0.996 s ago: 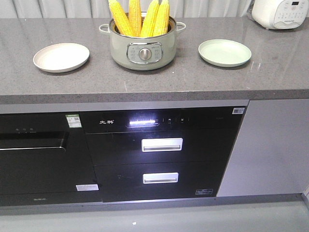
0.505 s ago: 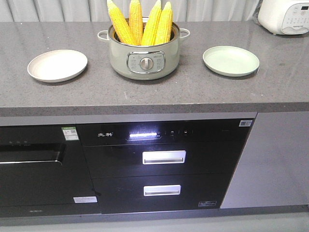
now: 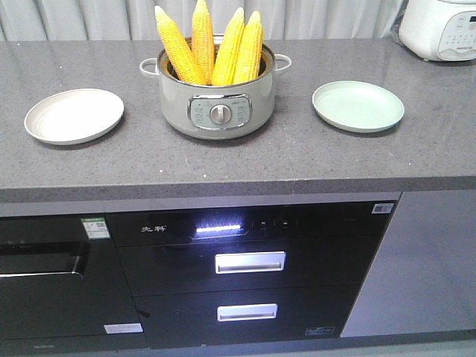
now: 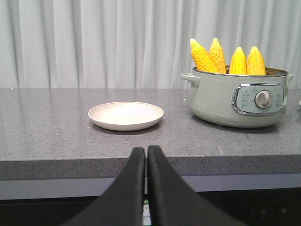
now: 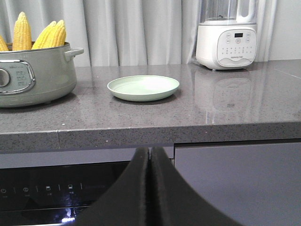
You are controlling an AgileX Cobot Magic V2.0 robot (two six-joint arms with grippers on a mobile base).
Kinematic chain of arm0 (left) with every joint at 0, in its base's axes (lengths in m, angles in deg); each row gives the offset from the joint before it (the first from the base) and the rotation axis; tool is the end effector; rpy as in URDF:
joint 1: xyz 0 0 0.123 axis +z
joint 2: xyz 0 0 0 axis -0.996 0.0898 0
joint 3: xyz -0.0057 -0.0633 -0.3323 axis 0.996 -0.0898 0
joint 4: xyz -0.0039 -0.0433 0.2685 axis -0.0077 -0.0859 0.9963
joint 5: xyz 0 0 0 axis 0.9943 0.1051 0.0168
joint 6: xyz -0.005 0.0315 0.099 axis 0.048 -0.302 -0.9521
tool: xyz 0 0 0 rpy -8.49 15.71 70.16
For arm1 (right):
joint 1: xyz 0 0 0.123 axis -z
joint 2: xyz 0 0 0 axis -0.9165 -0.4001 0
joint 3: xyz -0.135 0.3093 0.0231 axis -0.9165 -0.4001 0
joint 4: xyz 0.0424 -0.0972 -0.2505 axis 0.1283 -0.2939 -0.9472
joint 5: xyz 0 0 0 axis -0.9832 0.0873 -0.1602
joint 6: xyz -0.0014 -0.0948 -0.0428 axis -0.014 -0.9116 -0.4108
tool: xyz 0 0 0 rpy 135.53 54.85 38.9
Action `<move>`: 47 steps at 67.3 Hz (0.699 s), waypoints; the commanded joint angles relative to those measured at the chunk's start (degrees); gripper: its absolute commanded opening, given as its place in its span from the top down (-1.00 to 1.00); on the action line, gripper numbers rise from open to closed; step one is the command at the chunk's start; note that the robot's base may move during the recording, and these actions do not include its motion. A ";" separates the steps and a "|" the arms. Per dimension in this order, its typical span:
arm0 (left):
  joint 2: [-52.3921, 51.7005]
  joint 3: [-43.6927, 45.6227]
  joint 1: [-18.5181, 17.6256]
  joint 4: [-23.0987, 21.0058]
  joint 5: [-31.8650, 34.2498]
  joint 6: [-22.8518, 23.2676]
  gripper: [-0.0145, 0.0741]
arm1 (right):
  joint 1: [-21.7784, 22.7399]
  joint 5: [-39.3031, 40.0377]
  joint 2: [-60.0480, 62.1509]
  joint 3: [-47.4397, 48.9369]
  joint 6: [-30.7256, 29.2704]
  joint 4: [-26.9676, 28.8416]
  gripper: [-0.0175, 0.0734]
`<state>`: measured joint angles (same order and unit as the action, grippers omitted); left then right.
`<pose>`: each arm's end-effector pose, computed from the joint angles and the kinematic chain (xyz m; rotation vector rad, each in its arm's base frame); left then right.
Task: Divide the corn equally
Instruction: 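Approach the counter edge and stop in front of the pot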
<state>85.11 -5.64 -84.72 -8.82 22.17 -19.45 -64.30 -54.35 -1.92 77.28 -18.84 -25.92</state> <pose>0.0363 0.0001 0.2046 -0.0373 1.5053 -0.0357 0.0367 -0.0006 0.1944 0.0432 1.5913 -0.0055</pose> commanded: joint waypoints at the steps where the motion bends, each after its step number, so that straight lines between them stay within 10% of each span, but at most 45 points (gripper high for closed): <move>1: -0.95 0.97 -0.05 -0.38 4.00 0.06 0.69 | 0.27 4.22 0.37 -0.39 0.18 -0.42 0.63; 47: -0.95 0.97 -0.05 -0.38 4.00 0.06 0.69 | 0.27 4.22 0.37 -0.39 0.18 -0.42 0.63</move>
<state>85.11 -5.64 -84.72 -8.82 22.17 -19.45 -64.30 -54.35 -1.92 77.28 -18.84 -25.92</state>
